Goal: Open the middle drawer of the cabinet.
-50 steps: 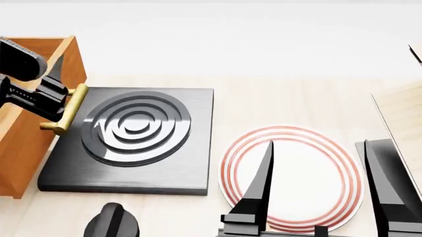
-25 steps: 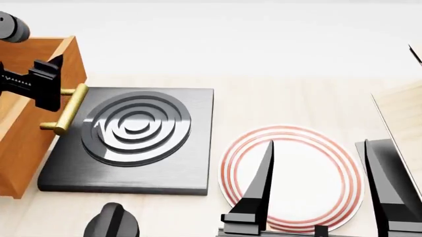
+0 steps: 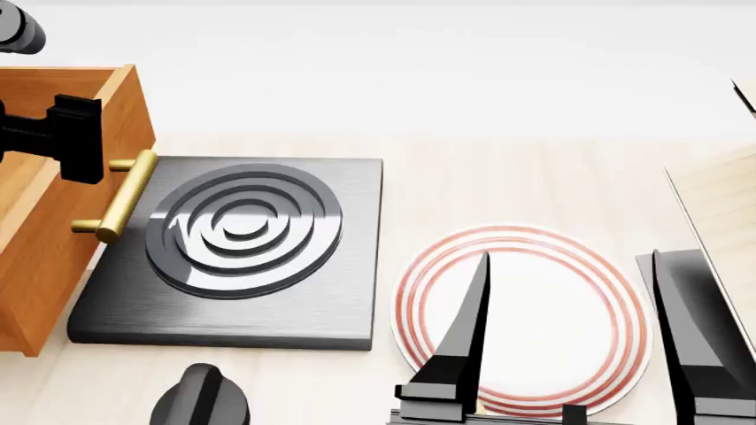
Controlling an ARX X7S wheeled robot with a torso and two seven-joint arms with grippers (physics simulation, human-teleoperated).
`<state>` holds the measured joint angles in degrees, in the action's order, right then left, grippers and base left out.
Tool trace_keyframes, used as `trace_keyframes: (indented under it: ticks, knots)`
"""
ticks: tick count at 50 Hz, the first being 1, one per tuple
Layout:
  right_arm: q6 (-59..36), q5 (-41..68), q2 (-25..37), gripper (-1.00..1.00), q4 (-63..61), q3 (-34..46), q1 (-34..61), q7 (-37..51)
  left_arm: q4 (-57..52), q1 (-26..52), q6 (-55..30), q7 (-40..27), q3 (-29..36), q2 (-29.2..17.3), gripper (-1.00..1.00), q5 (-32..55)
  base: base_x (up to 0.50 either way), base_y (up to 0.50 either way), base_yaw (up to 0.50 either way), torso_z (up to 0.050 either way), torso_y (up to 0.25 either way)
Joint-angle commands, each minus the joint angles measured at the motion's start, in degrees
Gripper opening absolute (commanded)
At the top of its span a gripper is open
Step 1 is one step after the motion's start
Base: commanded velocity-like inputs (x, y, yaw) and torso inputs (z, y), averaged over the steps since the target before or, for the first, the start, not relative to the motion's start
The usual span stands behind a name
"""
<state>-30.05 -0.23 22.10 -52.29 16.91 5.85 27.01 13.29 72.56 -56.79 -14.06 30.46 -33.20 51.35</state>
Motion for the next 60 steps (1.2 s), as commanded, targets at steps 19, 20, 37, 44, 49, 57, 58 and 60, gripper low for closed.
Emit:
trace_keyframes:
  ticks: [19, 20, 37, 44, 49, 57, 58, 60]
  knots:
    - [-0.04, 5.38, 0.69, 1.00, 4.82, 0.66, -1.82, 0.10, 9.69, 1.03, 2.24, 1.47, 0.56, 2.57, 1.00, -1.83, 0.00, 0.00, 0.00, -0.002, 0.000]
    - [0.00, 5.43, 0.69, 1.00, 4.88, 0.65, -1.82, 0.09, 9.95, 1.02, 2.34, 1.53, 0.69, 2.70, 1.00, -1.97, 0.00, 0.00, 0.00, 0.000, 0.000]
    - [0.00, 5.63, 0.85, 1.00, 4.92, 0.73, -1.76, 0.32, 12.36, 0.84, 3.14, 2.06, 1.19, 3.54, 1.00, -2.52, 0.00, 0.00, 0.00, -0.001, 0.000]
    - [0.07, 5.71, 0.91, 1.00, 5.01, 0.79, -1.78, 0.39, 13.81, 0.17, 4.03, 2.30, 1.66, 3.90, 1.00, -3.20, 0.00, 0.00, 0.00, -0.002, 0.000]
    - [0.08, 5.77, 0.95, 1.00, 5.13, 0.82, -1.77, 0.45, 15.05, -0.09, 4.76, 2.68, 1.92, 4.24, 1.00, -3.63, 0.00, 0.00, 0.00, -0.002, 0.000]
    - [0.12, 5.81, 1.04, 1.00, 5.22, 0.88, -1.80, 0.57, 16.34, -0.90, 5.65, 2.84, 2.02, 4.58, 1.00, -3.94, 0.00, 0.00, 0.00, -0.002, 0.000]
    - [0.12, 5.79, 1.06, 1.00, 5.23, 0.90, -1.79, 0.59, 16.40, -0.97, 5.77, 2.87, 2.08, 4.59, 1.00, -4.02, 0.00, 0.00, 0.00, 0.000, 0.000]
    - [0.14, 5.77, 1.05, 1.00, 5.32, 0.98, -1.78, 0.63, 16.67, -1.18, 5.98, 2.97, 2.15, 4.67, 1.00, -4.10, 0.00, 0.00, 0.00, 0.000, 0.000]
